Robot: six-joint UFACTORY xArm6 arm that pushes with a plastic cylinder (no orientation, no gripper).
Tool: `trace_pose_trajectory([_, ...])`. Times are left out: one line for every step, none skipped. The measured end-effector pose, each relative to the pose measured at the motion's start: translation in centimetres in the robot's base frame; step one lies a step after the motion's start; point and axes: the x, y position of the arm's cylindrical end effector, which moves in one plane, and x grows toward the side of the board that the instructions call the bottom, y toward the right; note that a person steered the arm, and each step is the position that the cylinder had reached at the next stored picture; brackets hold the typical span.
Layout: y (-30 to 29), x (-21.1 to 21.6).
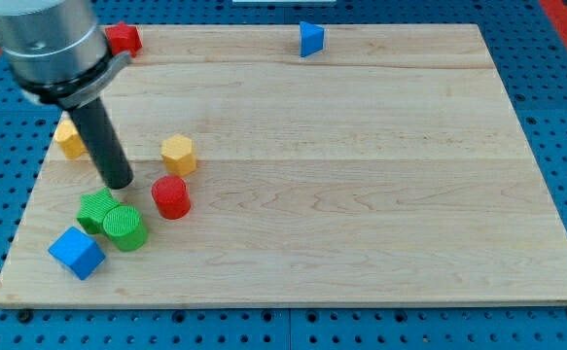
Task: Move red circle towards top right
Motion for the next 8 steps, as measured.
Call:
trace_pose_trajectory([4.1,1.8])
trace_pose_trajectory([10.4,2.0])
trace_pose_trajectory([16.6,2.1])
trace_pose_trajectory([23.5,2.1])
trace_pose_trajectory([25.7,4.6])
trace_pose_trajectory([25.4,7.8])
trace_pose_trajectory([29.0,6.8])
trace_pose_trajectory([31.0,2.8])
